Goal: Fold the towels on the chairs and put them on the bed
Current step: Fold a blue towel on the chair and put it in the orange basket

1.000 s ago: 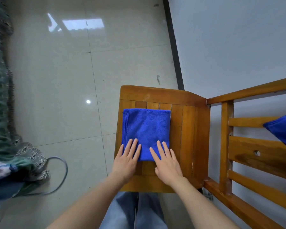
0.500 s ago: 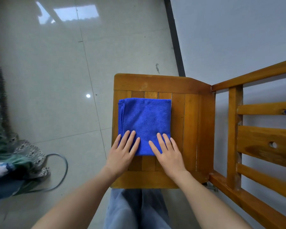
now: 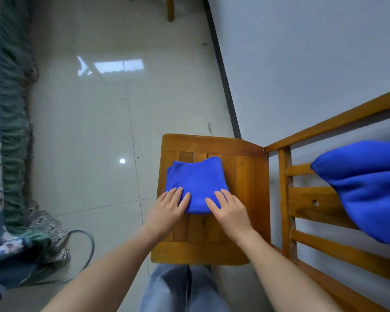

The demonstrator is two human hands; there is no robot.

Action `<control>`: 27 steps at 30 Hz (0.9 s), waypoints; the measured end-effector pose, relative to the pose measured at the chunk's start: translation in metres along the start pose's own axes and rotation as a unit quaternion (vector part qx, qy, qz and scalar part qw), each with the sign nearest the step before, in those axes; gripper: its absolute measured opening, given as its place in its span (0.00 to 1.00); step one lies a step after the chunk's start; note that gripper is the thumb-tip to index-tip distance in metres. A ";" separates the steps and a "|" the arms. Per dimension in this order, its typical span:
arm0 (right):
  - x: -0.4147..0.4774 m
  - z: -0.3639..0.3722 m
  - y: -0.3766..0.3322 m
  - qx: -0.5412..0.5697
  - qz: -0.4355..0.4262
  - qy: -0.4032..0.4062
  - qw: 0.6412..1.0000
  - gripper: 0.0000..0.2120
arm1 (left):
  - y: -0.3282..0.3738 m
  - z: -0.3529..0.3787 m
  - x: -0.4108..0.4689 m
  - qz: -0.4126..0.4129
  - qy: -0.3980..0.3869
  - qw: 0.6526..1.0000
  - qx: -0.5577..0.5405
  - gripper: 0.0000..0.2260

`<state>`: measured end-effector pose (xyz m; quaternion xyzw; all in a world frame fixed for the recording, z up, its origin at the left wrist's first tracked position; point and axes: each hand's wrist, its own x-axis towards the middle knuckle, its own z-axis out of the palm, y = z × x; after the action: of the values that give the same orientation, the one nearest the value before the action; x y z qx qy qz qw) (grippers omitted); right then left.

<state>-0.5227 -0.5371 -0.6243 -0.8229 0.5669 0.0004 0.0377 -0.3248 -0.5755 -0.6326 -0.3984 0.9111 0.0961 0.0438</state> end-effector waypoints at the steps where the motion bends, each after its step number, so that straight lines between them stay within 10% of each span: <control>1: 0.003 -0.014 0.003 0.002 0.001 0.011 1.000 0.23 | 0.001 -0.014 0.002 -0.001 0.011 1.000 -0.006 0.30; 27: 0.054 -0.413 0.054 -0.176 -0.126 0.390 0.895 0.31 | 0.017 -0.413 0.013 0.039 0.386 0.898 0.206 0.30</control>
<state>-0.5714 -0.6329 -0.2186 -0.8145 0.4186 -0.2257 -0.3322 -0.3473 -0.6601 -0.2288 -0.3503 0.8707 -0.2536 -0.2343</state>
